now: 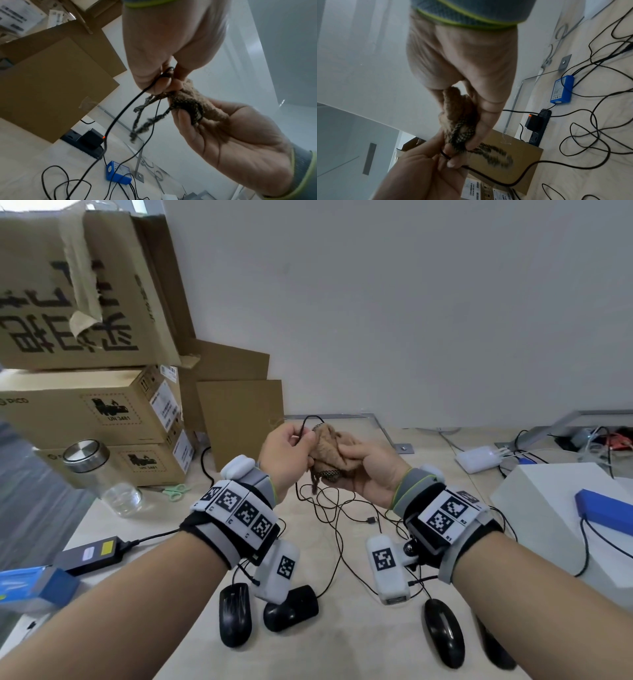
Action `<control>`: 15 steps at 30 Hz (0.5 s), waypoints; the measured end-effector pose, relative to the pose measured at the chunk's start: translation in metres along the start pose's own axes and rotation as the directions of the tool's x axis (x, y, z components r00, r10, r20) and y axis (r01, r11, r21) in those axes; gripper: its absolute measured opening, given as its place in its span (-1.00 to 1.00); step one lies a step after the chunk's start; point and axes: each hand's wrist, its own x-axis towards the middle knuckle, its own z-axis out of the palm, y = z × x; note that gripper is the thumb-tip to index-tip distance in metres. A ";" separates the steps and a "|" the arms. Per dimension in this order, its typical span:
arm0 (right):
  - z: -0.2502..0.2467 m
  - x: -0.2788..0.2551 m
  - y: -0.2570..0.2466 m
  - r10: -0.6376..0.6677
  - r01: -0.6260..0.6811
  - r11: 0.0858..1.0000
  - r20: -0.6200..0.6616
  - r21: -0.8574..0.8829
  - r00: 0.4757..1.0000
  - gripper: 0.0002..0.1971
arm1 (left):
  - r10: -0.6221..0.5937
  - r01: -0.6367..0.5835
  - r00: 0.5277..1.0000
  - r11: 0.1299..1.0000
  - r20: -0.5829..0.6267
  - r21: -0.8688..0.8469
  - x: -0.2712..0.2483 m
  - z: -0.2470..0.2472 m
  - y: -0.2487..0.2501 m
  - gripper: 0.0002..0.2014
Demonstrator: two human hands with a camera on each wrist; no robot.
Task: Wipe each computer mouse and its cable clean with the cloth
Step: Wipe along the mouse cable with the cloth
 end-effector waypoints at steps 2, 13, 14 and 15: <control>-0.001 0.000 -0.002 0.032 -0.032 0.999 -0.007 0.007 0.999 -0.71 | -0.029 0.028 1.000 0.998 -0.005 -0.063 0.000 -0.001 0.000 -0.78; 0.002 0.007 0.007 0.029 -0.027 1.000 -0.233 0.012 0.972 -0.73 | 0.037 -0.071 0.987 0.973 0.159 0.218 -0.001 0.002 0.013 -0.72; 0.005 0.007 0.006 0.022 -0.007 0.998 -0.210 0.070 0.978 -0.72 | 0.052 -0.105 0.980 0.954 0.191 0.279 -0.003 0.006 0.012 -0.73; 0.007 0.007 0.004 0.013 0.013 0.991 -0.194 0.136 0.981 -0.69 | 0.074 -0.135 0.978 0.935 0.193 0.329 -0.004 0.008 0.010 -0.74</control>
